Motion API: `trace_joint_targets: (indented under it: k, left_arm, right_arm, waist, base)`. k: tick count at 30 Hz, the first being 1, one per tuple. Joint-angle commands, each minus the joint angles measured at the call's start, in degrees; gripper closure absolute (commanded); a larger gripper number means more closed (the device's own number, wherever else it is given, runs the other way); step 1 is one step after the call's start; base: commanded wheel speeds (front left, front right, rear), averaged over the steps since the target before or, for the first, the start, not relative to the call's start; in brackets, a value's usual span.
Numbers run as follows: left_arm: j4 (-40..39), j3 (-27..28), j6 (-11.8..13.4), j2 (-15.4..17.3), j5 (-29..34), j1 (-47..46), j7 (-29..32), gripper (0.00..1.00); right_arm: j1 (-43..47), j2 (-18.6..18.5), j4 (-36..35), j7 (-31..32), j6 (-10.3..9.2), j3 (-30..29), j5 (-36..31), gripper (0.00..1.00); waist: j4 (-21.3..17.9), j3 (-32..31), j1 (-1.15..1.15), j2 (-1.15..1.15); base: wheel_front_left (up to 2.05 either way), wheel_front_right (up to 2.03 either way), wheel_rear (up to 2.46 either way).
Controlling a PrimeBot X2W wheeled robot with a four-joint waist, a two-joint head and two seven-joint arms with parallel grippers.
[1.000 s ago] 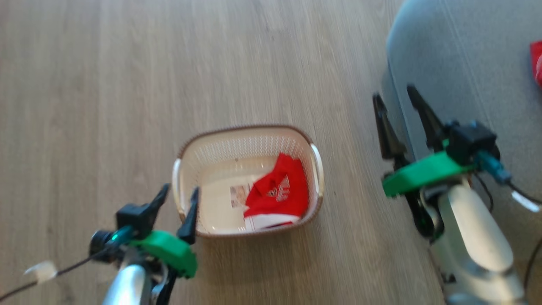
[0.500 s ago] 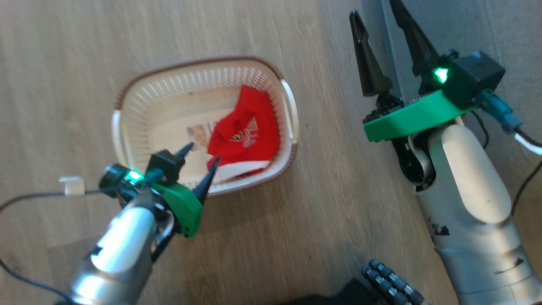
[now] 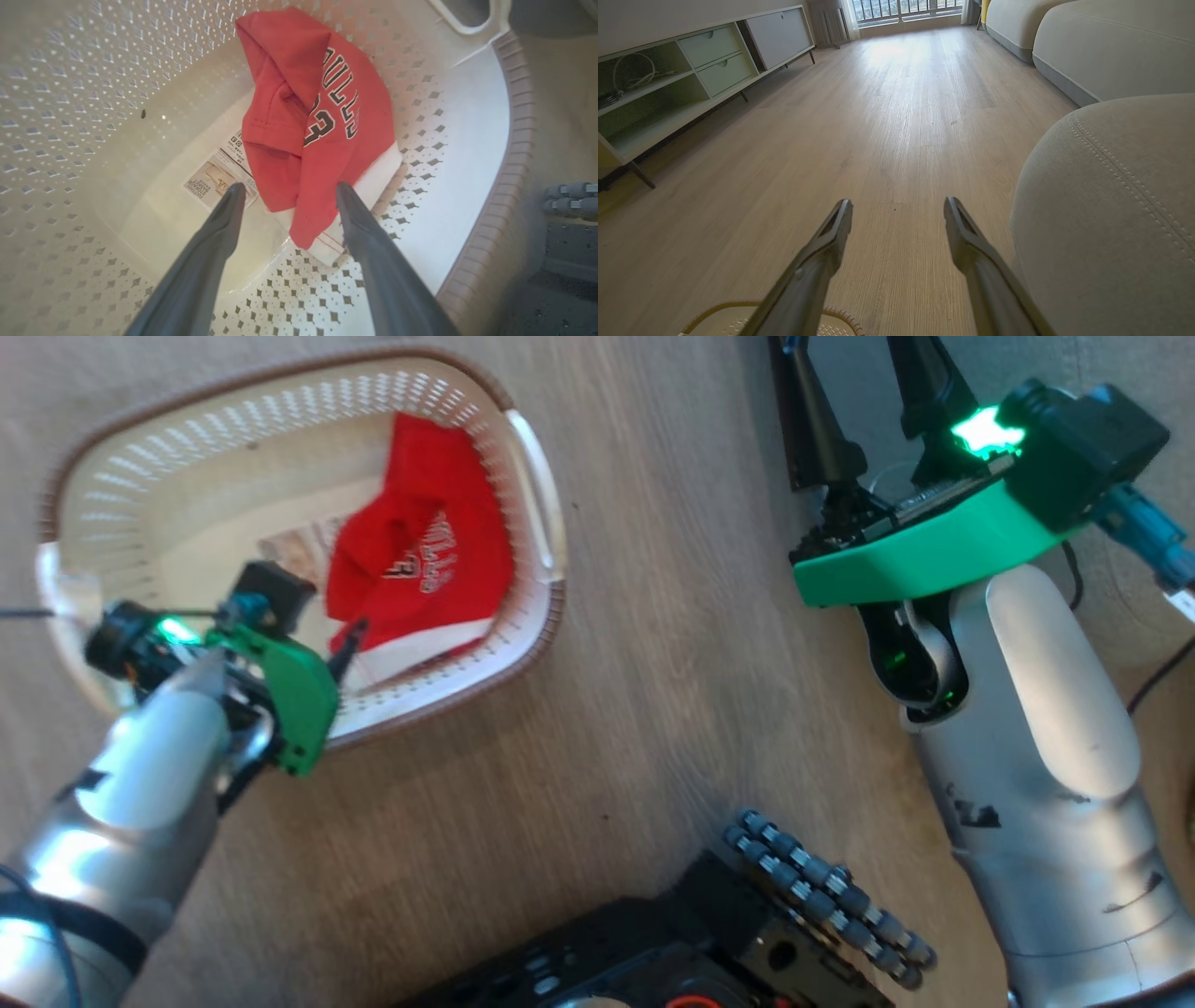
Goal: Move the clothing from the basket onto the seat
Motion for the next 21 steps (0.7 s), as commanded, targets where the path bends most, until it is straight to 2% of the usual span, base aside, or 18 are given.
trace_joint_targets:
  k: [1, 5, 10, 15, 21]
  left_arm:
    - [-0.3, 0.4, -0.1, 2.0, -0.7, -0.9, 1.0, 0.00]
    - [1.5, -3.2, -0.1, 4.4, -3.1, -4.1, 6.4, 0.00]
    - [1.9, -8.2, -0.1, 4.3, -4.5, -6.3, 12.1, 0.00]
    - [4.5, -11.0, -0.1, 3.4, -4.2, -8.9, 16.2, 0.00]
    - [7.8, -12.5, 0.0, 0.7, -3.6, -10.8, 18.1, 0.00]
  right_arm:
    - [0.3, 0.8, -2.4, -0.5, -0.01, 0.9, 0.8, 0.00]
    - [-0.3, 0.8, -3.4, -0.5, -0.01, 1.7, 3.2, 0.00]
    - [0.2, 0.8, -3.6, -0.5, -0.01, 1.1, 4.1, 0.00]
    - [1.1, 0.8, -3.8, -0.5, -0.01, 0.8, 4.7, 0.00]
    - [1.8, 0.8, -3.8, -0.5, -0.01, 0.4, 5.0, 0.00]
  waist:
    - [-3.0, 3.1, -0.01, 0.00]
    - [-5.5, 5.7, -0.01, 0.00]
    - [-5.7, 6.6, -0.01, 0.00]
    - [-5.8, 6.8, -0.01, 0.00]
    - [-5.7, 7.1, -0.01, 0.00]
  base:
    - [0.00, 0.00, 0.00]
    - [0.00, 0.00, 0.00]
    - [0.00, 0.00, 0.00]
    - [0.00, 0.00, 0.00]
    - [0.00, 0.00, 0.00]
